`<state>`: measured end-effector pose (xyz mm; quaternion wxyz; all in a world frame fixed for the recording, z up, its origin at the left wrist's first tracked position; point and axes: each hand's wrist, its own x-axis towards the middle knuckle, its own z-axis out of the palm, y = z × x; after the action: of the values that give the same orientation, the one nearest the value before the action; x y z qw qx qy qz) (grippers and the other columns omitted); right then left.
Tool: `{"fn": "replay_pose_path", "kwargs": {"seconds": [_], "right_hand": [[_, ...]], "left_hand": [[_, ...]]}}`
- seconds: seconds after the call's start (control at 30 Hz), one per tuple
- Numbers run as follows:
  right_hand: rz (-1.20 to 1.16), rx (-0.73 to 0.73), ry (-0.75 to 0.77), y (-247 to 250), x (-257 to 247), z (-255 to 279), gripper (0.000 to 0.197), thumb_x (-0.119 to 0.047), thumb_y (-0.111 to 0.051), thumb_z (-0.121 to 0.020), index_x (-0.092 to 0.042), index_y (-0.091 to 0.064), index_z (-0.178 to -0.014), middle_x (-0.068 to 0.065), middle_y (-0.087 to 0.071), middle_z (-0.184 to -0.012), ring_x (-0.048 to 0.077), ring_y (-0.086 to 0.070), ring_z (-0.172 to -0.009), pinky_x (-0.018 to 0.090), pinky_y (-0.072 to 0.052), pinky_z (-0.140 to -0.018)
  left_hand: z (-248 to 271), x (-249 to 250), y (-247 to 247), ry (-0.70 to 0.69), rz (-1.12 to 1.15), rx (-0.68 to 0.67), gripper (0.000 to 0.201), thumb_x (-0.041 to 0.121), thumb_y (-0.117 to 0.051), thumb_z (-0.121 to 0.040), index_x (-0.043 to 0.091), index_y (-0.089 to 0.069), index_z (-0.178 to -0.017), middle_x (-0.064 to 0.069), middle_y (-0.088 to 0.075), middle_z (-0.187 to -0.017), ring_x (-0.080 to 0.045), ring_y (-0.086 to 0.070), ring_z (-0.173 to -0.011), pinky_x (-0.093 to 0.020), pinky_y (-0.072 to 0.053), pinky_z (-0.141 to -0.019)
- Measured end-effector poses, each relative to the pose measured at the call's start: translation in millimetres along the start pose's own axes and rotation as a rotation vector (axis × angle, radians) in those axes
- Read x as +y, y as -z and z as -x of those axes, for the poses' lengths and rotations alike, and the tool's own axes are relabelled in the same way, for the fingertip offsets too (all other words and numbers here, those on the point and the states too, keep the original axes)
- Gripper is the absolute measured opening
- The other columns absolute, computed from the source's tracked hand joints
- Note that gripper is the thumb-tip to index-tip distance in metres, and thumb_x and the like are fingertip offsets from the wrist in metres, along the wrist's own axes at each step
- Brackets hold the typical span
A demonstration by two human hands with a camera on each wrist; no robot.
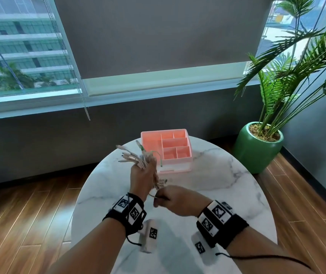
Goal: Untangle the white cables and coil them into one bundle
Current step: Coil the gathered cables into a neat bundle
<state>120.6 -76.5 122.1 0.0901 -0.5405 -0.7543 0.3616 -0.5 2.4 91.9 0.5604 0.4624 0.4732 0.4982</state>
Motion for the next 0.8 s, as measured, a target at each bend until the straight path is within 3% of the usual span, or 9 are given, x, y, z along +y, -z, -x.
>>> {"fn": "replay_pose_path", "kwargs": {"seconds": [0.07,0.13,0.3,0.4,0.47,0.53,0.6,0.7,0.8], "right_hand": [[0.001,0.052,0.033,21.4,-2.6,0.7,0.017,-0.019,-0.055,-0.097,-0.010,-0.070,-0.097,0.002,-0.069,-0.092,0.018,-0.064,-0.083,0.030,-0.050,-0.078],[0.027,0.126,0.040,44.3,-0.7,1.5,0.011,-0.019,-0.062,-0.093,-0.012,-0.071,-0.091,-0.004,-0.069,-0.085,0.008,-0.062,-0.075,0.023,-0.050,-0.074],[-0.058,0.270,0.042,84.3,11.5,-0.1,0.006,-0.022,-0.077,-0.084,-0.017,-0.075,-0.082,-0.009,-0.065,-0.065,0.000,-0.051,-0.056,0.023,-0.045,-0.063],[-0.164,0.395,0.035,99.9,21.1,-3.0,0.008,-0.018,-0.082,-0.079,-0.013,-0.076,-0.078,-0.011,-0.063,-0.060,0.003,-0.050,-0.056,0.017,-0.042,-0.059],[-0.230,0.410,0.030,103.2,32.5,-6.5,0.008,-0.017,-0.083,-0.078,-0.013,-0.076,-0.077,-0.007,-0.065,-0.062,0.007,-0.053,-0.060,0.021,-0.043,-0.062],[-0.323,0.421,0.039,98.0,43.1,-10.0,0.007,-0.017,-0.082,-0.080,-0.012,-0.076,-0.079,0.006,-0.068,-0.068,0.017,-0.055,-0.065,0.029,-0.046,-0.065],[-0.438,0.471,0.048,89.7,50.1,-11.0,0.004,-0.014,-0.077,-0.085,-0.009,-0.076,-0.084,0.008,-0.069,-0.068,0.018,-0.056,-0.062,0.029,-0.050,-0.064],[-0.619,0.558,-0.009,76.6,57.5,-7.2,0.012,-0.005,-0.065,-0.092,0.003,-0.073,-0.099,-0.008,-0.056,-0.049,0.003,-0.037,-0.042,0.015,-0.033,-0.042],[-0.717,0.586,-0.111,58.4,72.8,-5.3,0.017,-0.015,-0.063,-0.096,-0.004,-0.074,-0.102,-0.002,-0.049,-0.052,0.007,-0.033,-0.040,0.020,-0.027,-0.038]], "left_hand": [[4.5,-6.2,1.4,-0.003,-0.143,-0.107,0.028,0.018,-0.063,-0.098,0.003,-0.062,-0.074,-0.010,-0.055,-0.057,-0.021,-0.051,-0.051,-0.030,-0.043,-0.048],[12.1,-7.0,2.0,0.027,-0.187,-0.254,0.028,0.015,-0.058,-0.100,0.001,-0.062,-0.075,-0.013,-0.055,-0.059,-0.023,-0.052,-0.050,-0.029,-0.043,-0.046],[26.4,-2.5,0.1,0.287,-0.028,-0.505,0.057,0.057,-0.040,-0.101,0.008,-0.054,-0.075,-0.008,-0.048,-0.055,-0.018,-0.044,-0.040,-0.024,-0.040,-0.041],[25.8,-6.0,0.7,0.348,0.022,-0.635,0.065,0.073,-0.050,-0.087,0.009,-0.052,-0.078,-0.005,-0.041,-0.056,-0.016,-0.036,-0.041,-0.024,-0.035,-0.045],[25.1,-5.2,0.4,0.356,0.089,-0.689,0.058,0.064,-0.070,-0.079,0.009,-0.053,-0.080,-0.003,-0.037,-0.054,-0.015,-0.033,-0.039,-0.026,-0.033,-0.047],[25.6,-0.1,-2.3,0.345,0.161,-0.708,0.041,0.043,-0.080,-0.079,0.010,-0.054,-0.078,-0.003,-0.036,-0.052,-0.015,-0.034,-0.037,-0.029,-0.037,-0.050],[24.5,5.2,-3.9,0.341,0.238,-0.686,0.026,0.027,-0.071,-0.085,0.011,-0.053,-0.076,-0.003,-0.035,-0.050,-0.014,-0.034,-0.035,-0.031,-0.045,-0.052],[18.9,12.9,-1.5,0.376,0.355,-0.685,0.020,0.022,-0.060,-0.089,0.011,-0.049,-0.075,0.000,-0.032,-0.047,-0.013,-0.033,-0.034,-0.031,-0.048,-0.051],[11.0,17.5,1.0,0.399,0.454,-0.701,0.021,0.022,-0.056,-0.092,0.010,-0.051,-0.076,0.001,-0.034,-0.046,-0.012,-0.034,-0.035,-0.030,-0.049,-0.052]]}}
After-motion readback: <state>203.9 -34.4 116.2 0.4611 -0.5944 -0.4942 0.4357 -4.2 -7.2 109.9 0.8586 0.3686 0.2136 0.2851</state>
